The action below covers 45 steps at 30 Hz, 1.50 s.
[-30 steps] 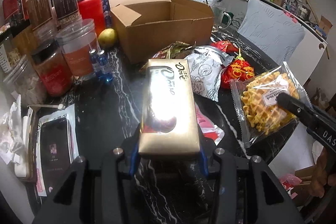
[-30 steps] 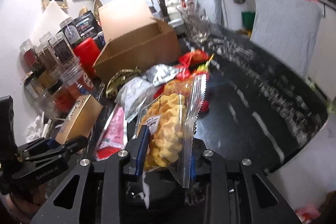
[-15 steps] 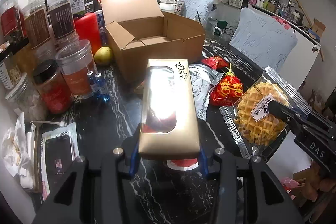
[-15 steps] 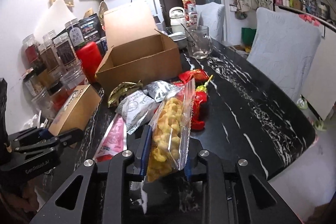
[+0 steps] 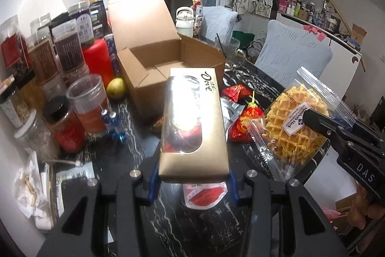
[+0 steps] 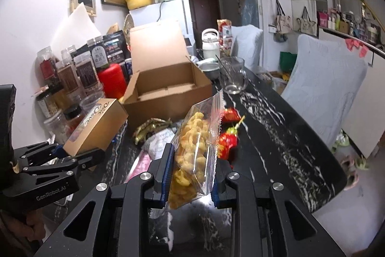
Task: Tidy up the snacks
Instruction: 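Lift the Dove box with the left tool while the right tool carries the waffle toward the cardboard box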
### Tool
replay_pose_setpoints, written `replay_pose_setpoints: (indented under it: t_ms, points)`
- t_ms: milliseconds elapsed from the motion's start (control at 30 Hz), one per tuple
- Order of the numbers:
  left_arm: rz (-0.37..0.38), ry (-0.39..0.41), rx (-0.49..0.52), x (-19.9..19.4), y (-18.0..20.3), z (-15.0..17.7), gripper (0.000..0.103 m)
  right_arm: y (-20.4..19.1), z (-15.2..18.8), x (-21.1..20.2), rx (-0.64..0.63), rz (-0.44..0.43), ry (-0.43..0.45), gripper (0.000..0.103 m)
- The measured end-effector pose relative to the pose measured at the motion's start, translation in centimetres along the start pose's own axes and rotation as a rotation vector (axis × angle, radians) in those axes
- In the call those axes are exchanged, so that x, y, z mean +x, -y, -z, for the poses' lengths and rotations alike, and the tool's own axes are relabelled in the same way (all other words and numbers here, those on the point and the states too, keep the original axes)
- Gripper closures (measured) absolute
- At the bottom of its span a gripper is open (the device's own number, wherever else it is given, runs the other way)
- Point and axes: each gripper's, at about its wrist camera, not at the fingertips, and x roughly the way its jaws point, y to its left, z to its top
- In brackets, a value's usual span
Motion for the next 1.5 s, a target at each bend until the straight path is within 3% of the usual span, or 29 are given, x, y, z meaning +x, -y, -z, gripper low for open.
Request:
replay_pose_setpoints:
  t_ms: [333,667,1133,1500]
  points:
    - [0.021,0.029,0.020,0.4,0.8,-2.7,0.059,0.0,-2.7,-0.1,-0.023,-0.026,0.056,0.077]
    - [0.015,0.081,0.039,2.1,0.6,-7.6,0.059,0.5,-6.8,1.5,-0.038,-0.032,0.121,0.077]
    - [-0.034,0.124,0.020,7.9,-2.0,-16.2,0.059,0.5,-14.5,7.9,-0.090,-0.084,0.163,0.077]
    - [-0.098,0.089,-0.012,14.4,-5.0,-21.2,0.059,0.2,-19.3,15.7,-0.131,-0.129,0.144,0.077]
